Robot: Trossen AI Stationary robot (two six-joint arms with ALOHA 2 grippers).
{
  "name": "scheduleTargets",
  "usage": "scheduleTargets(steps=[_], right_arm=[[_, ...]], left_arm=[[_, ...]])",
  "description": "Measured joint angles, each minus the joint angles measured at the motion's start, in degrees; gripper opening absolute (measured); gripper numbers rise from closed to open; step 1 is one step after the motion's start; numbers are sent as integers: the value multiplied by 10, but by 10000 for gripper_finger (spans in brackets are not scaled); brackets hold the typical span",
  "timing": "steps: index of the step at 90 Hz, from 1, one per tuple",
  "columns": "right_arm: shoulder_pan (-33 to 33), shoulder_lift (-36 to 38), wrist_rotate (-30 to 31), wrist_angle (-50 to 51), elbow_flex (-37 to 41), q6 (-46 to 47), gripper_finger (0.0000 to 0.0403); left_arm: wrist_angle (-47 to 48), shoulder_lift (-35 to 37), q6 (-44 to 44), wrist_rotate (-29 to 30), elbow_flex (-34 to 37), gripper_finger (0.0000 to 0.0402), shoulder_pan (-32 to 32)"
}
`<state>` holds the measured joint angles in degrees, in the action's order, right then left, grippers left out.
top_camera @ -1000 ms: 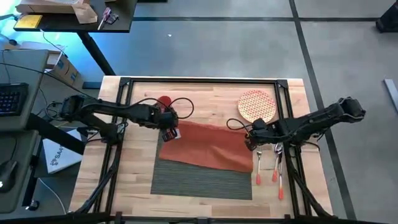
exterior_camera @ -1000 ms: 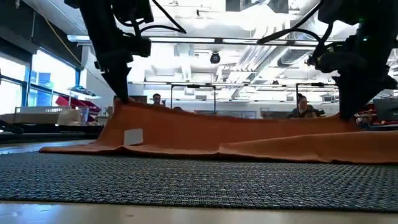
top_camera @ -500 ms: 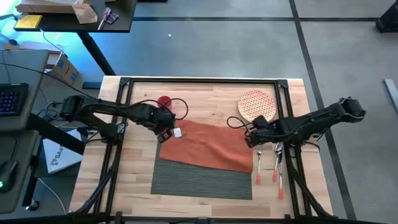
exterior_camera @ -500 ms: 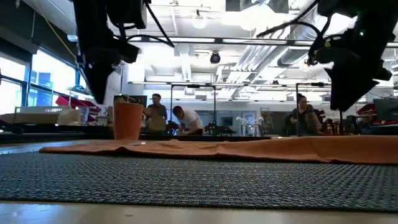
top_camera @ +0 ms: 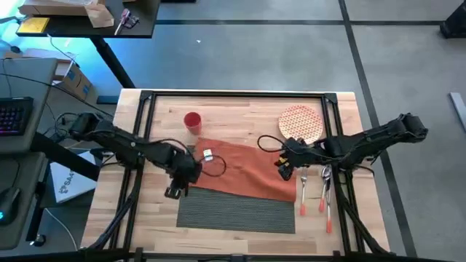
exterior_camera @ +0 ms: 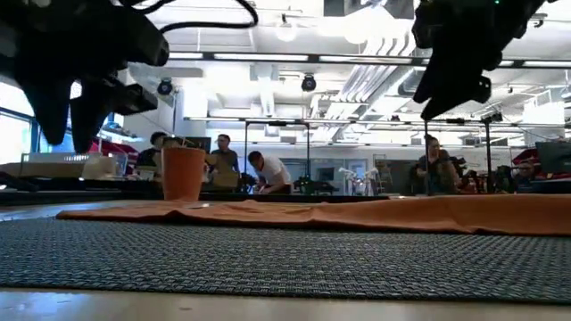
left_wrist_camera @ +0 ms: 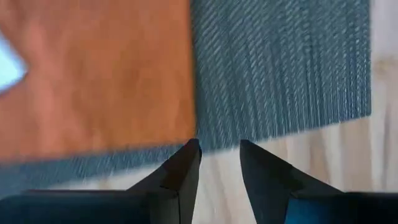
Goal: Set table place
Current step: Fold the orange table napkin
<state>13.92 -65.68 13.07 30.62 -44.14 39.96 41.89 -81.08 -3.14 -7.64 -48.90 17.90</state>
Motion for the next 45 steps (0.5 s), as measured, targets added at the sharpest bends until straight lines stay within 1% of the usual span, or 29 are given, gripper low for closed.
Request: scheduleTargets(steps=[5,10,18,24,30,36,45], right_arm=[[9,-3,-37,1,0,-40,194],[20,-8,-63,5,0,-69,194],[41,-22,-76,25,0,-86,194],[57,-35,-77,47,0,-86,194],[72,-50,-78,61,0,-84,194],[88,-66,-91,61,0,-87,194],[108,-88,-106,62,0,-92,194]], left_arm=[[-36,0,-15,10,19,104,11],[-51,0,-42,37,32,106,19],[-68,0,-74,85,49,106,25],[-72,-1,-87,108,59,106,29],[-91,-3,-87,110,68,106,30],[-101,-5,-87,94,76,106,30],[-95,-7,-97,82,80,106,32]])
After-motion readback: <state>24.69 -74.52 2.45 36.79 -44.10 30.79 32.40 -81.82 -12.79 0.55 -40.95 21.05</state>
